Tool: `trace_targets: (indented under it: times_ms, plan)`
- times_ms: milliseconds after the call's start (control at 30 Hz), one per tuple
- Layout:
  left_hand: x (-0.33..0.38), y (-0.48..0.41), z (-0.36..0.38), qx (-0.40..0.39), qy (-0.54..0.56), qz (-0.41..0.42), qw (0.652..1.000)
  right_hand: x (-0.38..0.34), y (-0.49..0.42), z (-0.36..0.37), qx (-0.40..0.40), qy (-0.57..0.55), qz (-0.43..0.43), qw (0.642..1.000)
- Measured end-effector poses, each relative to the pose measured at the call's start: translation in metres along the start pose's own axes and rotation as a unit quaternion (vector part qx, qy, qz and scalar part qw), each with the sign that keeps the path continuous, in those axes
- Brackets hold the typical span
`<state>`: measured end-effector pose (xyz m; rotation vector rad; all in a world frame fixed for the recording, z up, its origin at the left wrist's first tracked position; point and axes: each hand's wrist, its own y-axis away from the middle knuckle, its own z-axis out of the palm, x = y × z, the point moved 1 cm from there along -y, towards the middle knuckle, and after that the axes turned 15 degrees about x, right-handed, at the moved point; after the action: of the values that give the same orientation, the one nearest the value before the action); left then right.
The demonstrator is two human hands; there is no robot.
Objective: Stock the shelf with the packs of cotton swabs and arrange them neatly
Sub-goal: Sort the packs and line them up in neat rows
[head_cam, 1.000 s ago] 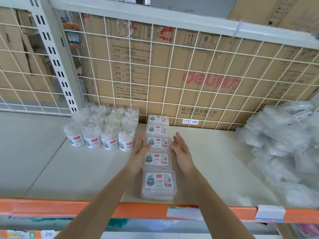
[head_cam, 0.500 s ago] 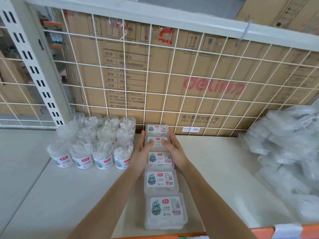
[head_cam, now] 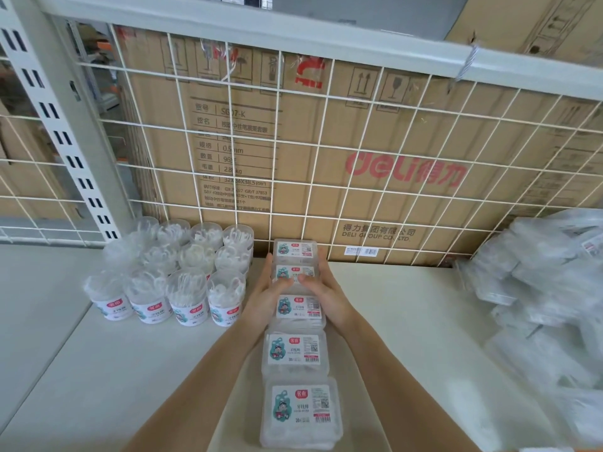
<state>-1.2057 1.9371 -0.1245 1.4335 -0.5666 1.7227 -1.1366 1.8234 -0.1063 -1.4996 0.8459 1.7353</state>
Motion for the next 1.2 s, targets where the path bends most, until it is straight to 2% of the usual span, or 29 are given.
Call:
trace_targets:
  times_ms: [367, 567, 733, 1200]
  plan:
    - [0.004, 0.007, -0.005, -0.008, 0.042, -0.029, 0.999, -0.003, 0.007, 0.001, 0.036, 0.011, 0.012, 0.999]
    - [0.005, 0.021, -0.009, -0.028, 0.019, -0.017, 0.999, -0.001, 0.023, -0.004, 0.036, -0.012, 0.012, 0.999]
    - [0.007, 0.025, -0.007, -0.035, -0.012, -0.005, 0.999, 0.002, 0.026, -0.002, 0.027, 0.019, 0.012, 0.999]
    - [0.013, 0.035, -0.01, -0.021, 0.018, -0.025, 0.999, -0.003, 0.037, -0.001, 0.048, 0.021, 0.033, 0.998]
